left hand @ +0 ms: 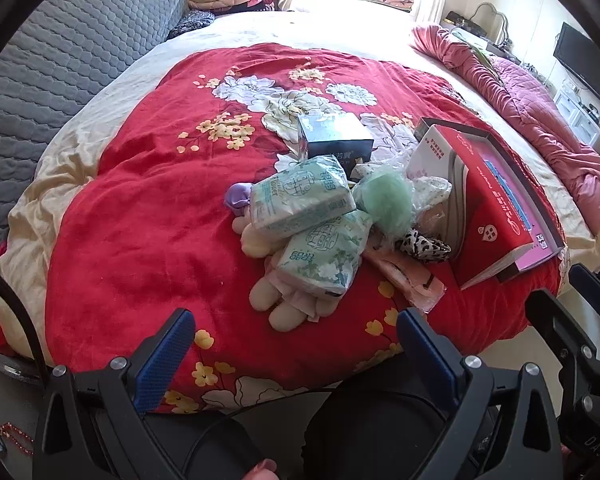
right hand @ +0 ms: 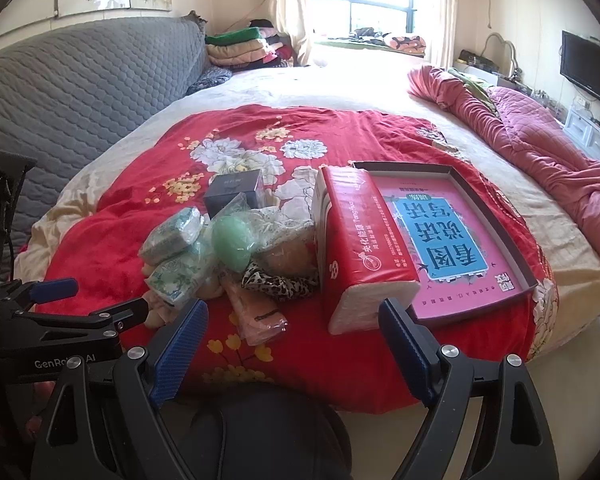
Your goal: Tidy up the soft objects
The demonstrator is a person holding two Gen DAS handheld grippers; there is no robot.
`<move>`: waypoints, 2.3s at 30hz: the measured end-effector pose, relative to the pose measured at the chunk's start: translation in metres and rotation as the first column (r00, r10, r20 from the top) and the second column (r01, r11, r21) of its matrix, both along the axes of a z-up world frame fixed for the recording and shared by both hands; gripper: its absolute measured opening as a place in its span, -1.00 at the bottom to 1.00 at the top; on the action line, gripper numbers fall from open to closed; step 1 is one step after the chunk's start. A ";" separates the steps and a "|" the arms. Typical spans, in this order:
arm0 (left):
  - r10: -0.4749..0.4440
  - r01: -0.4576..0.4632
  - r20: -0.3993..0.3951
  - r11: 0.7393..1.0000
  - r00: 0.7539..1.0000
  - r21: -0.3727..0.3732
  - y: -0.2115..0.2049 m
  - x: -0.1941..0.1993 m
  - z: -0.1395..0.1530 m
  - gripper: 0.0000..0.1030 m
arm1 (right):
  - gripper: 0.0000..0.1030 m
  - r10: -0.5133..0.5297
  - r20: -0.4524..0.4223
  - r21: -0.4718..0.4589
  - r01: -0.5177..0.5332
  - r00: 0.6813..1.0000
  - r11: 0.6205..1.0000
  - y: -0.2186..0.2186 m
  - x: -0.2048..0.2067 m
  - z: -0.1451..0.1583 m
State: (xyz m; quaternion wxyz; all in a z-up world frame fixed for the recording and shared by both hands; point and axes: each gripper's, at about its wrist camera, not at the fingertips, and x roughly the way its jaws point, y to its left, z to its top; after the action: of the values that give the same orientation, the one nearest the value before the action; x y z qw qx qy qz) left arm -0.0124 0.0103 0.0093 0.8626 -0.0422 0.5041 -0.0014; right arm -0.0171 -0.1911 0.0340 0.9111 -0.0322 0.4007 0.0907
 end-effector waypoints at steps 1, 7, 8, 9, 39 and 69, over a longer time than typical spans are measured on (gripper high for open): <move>0.002 -0.002 0.000 1.000 1.000 0.002 0.000 0.000 0.000 0.97 | 0.70 0.000 0.000 -0.002 0.000 1.000 1.000 0.000 0.000 0.000; 0.001 -0.001 0.004 1.000 1.000 0.004 -0.001 -0.001 0.000 0.97 | 0.70 -0.004 0.003 -0.002 0.004 1.000 1.000 0.000 -0.001 0.001; 0.000 0.000 0.003 1.000 1.000 0.003 -0.001 -0.001 -0.001 0.97 | 0.70 -0.003 0.004 -0.002 0.003 1.000 1.000 0.000 -0.001 0.001; 0.001 -0.001 0.003 1.000 1.000 0.002 -0.001 0.000 -0.001 0.97 | 0.70 -0.003 0.005 -0.002 0.003 1.000 1.000 0.000 -0.001 0.001; 0.010 -0.010 0.007 1.000 1.000 0.001 0.003 -0.001 0.001 0.97 | 0.70 -0.010 -0.003 -0.010 0.010 1.000 1.000 -0.001 0.000 -0.002; 0.024 -0.040 -0.074 0.975 0.997 -0.216 0.037 0.101 -0.019 0.97 | 0.70 0.134 -0.036 -0.090 -0.137 0.990 0.987 0.036 0.065 -0.027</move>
State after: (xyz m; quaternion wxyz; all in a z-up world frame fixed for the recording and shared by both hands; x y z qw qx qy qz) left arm 0.0884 0.0477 -0.0094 0.8342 -0.1447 0.5306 -0.0410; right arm 0.0480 -0.1551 0.0070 0.8944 -0.0999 0.4149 0.1343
